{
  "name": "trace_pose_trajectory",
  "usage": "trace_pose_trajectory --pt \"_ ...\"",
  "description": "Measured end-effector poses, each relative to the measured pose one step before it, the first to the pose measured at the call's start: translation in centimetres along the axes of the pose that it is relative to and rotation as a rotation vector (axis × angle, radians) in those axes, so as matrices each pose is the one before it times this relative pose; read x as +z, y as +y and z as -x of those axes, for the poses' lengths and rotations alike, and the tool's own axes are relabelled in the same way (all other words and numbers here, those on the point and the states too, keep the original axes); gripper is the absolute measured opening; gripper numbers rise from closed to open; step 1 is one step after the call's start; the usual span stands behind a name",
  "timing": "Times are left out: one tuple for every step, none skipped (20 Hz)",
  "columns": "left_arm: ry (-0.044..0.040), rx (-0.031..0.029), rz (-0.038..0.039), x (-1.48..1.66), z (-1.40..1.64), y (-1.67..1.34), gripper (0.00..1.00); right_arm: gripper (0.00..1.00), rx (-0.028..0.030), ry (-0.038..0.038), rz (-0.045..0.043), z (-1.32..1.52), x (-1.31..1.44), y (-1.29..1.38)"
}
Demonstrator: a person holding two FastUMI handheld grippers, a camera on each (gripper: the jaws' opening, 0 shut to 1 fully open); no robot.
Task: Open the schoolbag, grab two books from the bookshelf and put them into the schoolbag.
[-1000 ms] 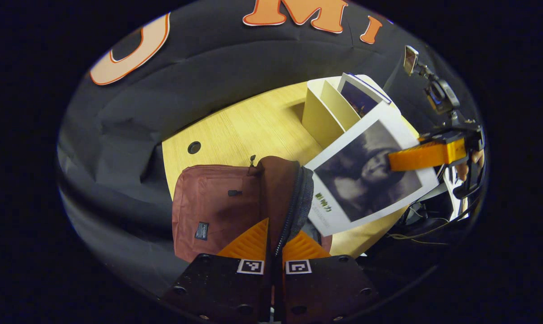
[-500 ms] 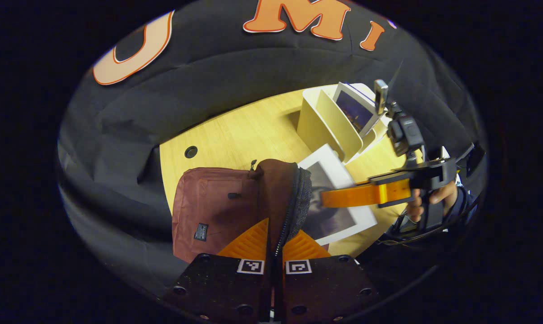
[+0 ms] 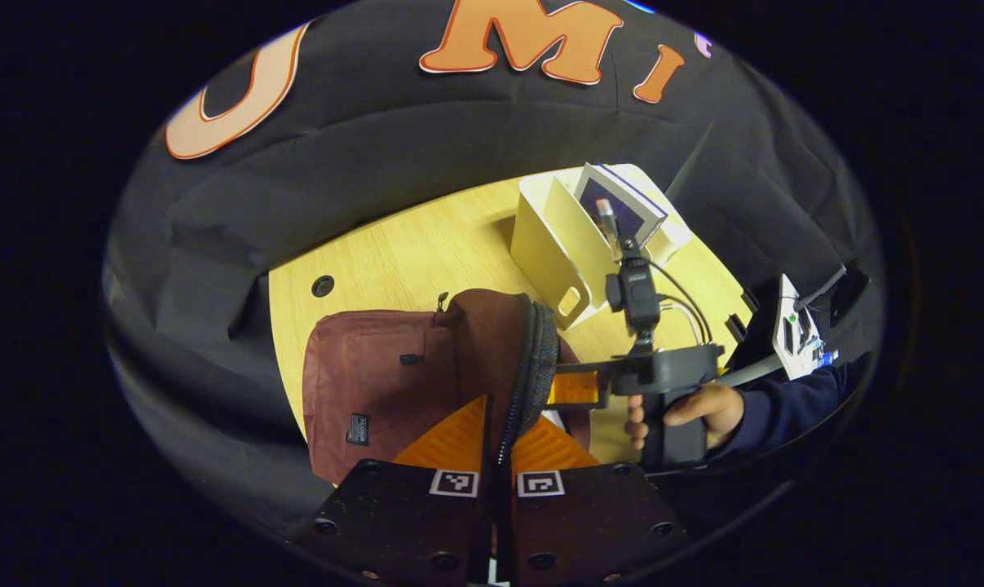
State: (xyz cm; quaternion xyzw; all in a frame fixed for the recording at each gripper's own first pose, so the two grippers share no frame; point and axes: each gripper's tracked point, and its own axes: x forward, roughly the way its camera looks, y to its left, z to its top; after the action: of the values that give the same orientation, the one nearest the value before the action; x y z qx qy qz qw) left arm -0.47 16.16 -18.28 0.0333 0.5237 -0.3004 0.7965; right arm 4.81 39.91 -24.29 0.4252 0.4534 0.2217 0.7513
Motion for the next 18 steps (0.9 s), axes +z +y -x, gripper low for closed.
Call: trace_pose_trajectory --pt "-0.00008 -0.00153 0.01301 0.078 -0.187 -0.06 0.04 0.35 -0.00852 0.0271 0.00283 -0.438 -1.051 -0.458" --pt "0.0016 -0.00653 0.00562 -0.256 -0.414 -0.142 0.04 0.36 -0.00745 0.01023 0.01625 -0.508 -0.425 0.0" --pt "0.0002 -0.00146 -0.0067 -0.07 -0.286 -0.003 0.04 0.53 -0.03479 0.01561 0.03159 0.116 -0.895 -0.581" --pt "0.00116 0.00569 0.00059 -0.101 -0.196 0.233 0.04 0.22 -0.01893 0.00586 0.02092 0.166 -0.152 -0.37" --pt "-0.00411 0.0035 0.00569 0.178 -0.041 0.097 0.04 0.48 -0.02236 0.01066 0.01813 0.337 -0.142 -0.331" --pt "-0.0093 0.00774 0.00941 -0.065 0.307 0.187 0.04 0.59 -0.00781 0.00375 0.00967 0.659 0.212 -0.384" --pt "-0.00797 0.00179 0.01686 0.149 -0.107 0.258 0.04 0.7 -0.00669 0.00451 0.01246 0.74 0.439 -0.305" --pt "-0.00065 0.00744 0.01539 -0.186 -0.071 0.168 0.04 0.81 -0.01244 -0.01041 0.00661 1.115 0.783 -0.523" --pt "0.00205 0.00513 0.00904 -0.201 -0.12 0.119 0.03 0.93 -0.00133 -0.00794 0.01162 1.073 0.695 -0.071" --pt "0.00129 0.01106 0.00526 -0.099 -0.035 0.237 0.04 0.95 0.0098 -0.02027 0.00844 1.338 0.936 0.175" --pt "0.00576 0.00745 0.00973 -0.008 -0.229 0.133 0.04 0.96 -0.00153 -0.00028 0.01389 1.0 0.715 -0.024" --pt "0.00458 0.0034 0.00413 -0.22 -0.107 -0.088 0.04 0.96 -0.00642 -0.00444 0.0215 0.889 0.603 -0.113" --pt "-0.00433 0.00075 -0.00199 0.175 -0.141 -0.152 0.04 0.97 -0.00694 -0.00146 0.03045 1.125 0.532 -0.384" --pt "0.00126 0.00403 0.00035 0.135 0.006 -0.135 0.04 0.97 -0.01809 -0.0087 0.03224 1.376 0.639 -0.457" --pt "0.0003 0.00817 -0.00704 0.228 -0.1 -0.019 0.03 0.97 -0.01662 -0.01075 0.0337 1.324 0.565 -0.467" --pt "0.00021 0.00568 -0.00358 -0.044 -0.077 -0.053 0.03 0.97 -0.0191 -0.00882 0.02839 1.194 0.552 -0.479" --pt "0.00289 0.00285 -0.00208 0.115 -0.027 -0.158 0.04 0.97 -0.00826 0.00671 0.02678 1.236 0.345 -0.437" --pt "0.00363 0.00265 -0.00117 -0.024 -0.073 -0.08 0.04 0.97 -0.01677 -0.00341 0.0249 1.313 0.301 -0.569"
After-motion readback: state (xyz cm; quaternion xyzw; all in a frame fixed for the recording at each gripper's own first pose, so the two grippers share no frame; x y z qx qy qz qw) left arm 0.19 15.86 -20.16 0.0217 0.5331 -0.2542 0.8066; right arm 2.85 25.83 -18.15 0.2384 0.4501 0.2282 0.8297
